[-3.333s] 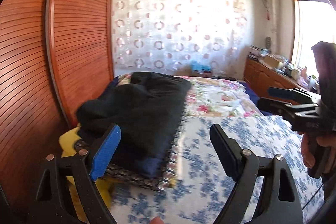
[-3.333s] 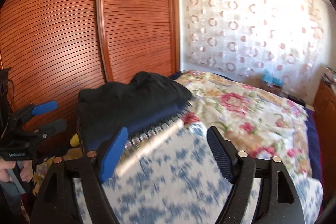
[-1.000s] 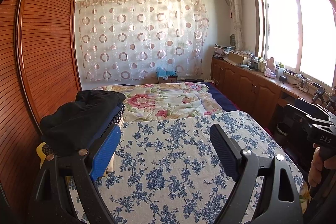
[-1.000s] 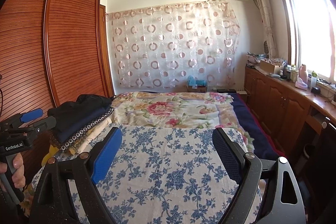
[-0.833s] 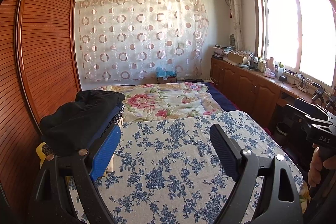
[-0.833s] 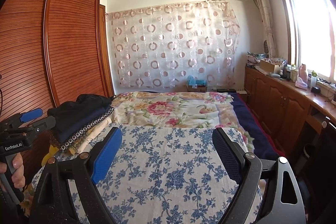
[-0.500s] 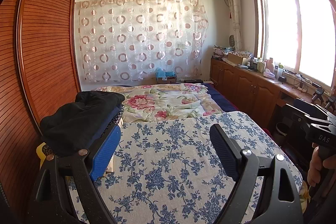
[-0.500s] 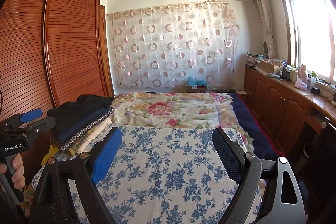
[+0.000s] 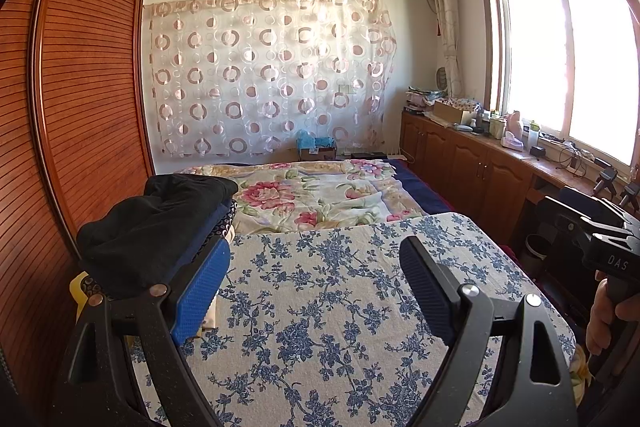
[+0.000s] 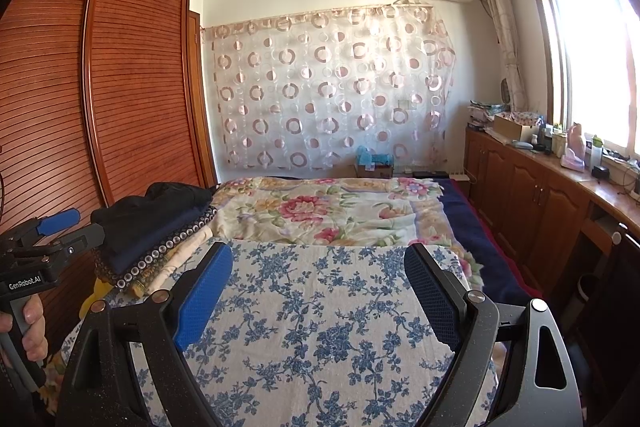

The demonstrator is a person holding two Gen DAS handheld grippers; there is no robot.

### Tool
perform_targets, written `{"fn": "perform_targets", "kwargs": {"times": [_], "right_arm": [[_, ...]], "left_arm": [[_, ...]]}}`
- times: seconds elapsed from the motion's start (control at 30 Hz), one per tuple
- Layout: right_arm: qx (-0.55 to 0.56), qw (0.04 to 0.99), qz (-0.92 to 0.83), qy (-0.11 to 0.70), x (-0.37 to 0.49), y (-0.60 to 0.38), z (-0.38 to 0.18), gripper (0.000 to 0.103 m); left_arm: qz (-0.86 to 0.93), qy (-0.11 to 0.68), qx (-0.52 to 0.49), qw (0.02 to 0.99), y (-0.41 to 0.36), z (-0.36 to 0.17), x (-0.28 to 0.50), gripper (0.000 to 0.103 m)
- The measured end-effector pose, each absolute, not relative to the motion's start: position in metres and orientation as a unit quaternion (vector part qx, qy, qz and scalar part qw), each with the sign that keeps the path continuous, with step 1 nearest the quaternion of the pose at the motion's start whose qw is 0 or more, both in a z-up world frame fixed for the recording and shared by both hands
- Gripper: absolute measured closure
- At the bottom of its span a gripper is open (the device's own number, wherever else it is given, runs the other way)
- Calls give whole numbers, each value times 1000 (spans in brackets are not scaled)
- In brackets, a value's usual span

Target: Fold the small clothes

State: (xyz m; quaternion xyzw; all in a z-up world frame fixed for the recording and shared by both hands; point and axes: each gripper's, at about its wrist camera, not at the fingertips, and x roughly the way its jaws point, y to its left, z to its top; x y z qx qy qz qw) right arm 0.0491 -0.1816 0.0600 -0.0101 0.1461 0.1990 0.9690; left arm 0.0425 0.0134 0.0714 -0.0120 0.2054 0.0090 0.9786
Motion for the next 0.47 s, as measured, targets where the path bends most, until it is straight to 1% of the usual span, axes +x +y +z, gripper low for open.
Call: {"fn": "perform_targets", "kwargs": {"times": [0.47], "right_arm": [[-11, 969, 201, 147, 48, -182, 60, 14]], "left_arm": [[9, 205, -12, 979, 13, 72, 43, 16]]}}
